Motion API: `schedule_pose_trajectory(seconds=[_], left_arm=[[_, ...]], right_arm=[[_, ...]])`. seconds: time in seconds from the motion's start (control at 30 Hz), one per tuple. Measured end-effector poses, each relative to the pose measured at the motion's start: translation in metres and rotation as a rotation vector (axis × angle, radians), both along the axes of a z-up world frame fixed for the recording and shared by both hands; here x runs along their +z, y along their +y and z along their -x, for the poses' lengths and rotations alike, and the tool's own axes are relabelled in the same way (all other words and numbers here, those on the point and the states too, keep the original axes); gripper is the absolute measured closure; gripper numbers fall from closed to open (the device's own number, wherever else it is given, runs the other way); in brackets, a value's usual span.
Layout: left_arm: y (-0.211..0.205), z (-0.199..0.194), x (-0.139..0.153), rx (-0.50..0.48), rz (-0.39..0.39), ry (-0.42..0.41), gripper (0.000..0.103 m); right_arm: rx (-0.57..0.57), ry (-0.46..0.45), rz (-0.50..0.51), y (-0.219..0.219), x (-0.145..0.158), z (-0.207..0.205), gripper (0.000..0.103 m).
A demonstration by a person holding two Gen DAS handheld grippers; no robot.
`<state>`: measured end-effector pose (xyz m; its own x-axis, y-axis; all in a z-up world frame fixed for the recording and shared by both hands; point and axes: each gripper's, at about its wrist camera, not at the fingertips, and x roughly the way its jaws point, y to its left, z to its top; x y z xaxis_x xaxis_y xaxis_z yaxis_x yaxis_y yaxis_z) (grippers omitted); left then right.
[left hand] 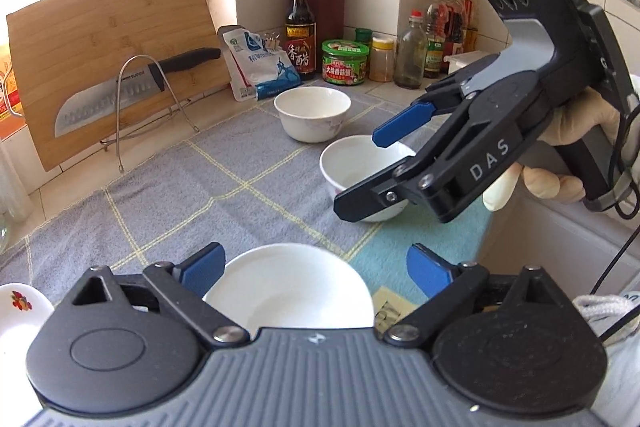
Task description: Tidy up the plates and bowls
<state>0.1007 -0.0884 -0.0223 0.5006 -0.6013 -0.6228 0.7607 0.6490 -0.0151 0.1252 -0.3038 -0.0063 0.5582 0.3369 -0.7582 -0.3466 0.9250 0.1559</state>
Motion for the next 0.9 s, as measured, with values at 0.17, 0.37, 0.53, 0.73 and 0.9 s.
schedule_pose_trajectory(seconds=[0.17, 0.37, 0.53, 0.73, 0.9], left_arm=[[-0.048, 0.002, -0.004, 0.046, 0.006, 0.001, 0.006], [-0.098, 0.002, -0.019, 0.105, -0.011, 0.022, 0.006], [-0.124, -0.002, -0.037, 0.167, -0.056, 0.034, 0.006], [-0.138, -0.008, -0.051, 0.218, -0.077, 0.038, 0.006], [-0.148, -0.01, -0.058, 0.262, -0.093, 0.025, 0.006]], right_arm=[[0.002, 0.015, 0.014, -0.047, -0.007, -0.008, 0.0], [0.032, 0.037, 0.01, -0.084, -0.02, -0.022, 0.0], [0.06, 0.07, -0.034, -0.102, -0.033, -0.034, 0.0], [0.112, 0.105, -0.075, -0.103, -0.048, -0.042, 0.0], [0.152, 0.123, -0.085, -0.1, -0.056, -0.049, 0.001]])
